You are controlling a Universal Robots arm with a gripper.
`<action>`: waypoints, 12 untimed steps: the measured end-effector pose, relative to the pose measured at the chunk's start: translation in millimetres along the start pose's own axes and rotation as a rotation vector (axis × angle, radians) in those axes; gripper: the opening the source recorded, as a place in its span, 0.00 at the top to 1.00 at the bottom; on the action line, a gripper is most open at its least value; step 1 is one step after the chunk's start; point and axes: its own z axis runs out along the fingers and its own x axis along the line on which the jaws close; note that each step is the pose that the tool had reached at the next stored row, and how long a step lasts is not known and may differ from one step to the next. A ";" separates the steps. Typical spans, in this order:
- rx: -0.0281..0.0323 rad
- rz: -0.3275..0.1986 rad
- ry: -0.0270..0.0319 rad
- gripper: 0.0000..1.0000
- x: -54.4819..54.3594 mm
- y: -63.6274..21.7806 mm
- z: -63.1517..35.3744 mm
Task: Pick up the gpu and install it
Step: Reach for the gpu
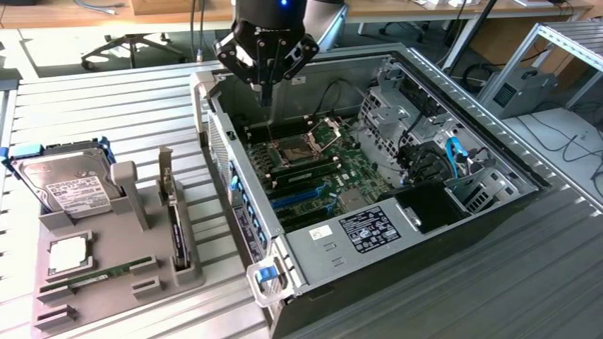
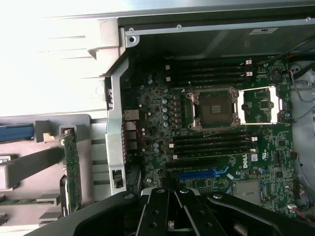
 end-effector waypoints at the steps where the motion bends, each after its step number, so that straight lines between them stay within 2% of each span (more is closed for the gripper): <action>1: 0.0001 0.000 0.0000 0.89 0.2 0.0 0.0; 12: 0.0001 0.000 0.0000 0.89 3.1 -0.2 -0.1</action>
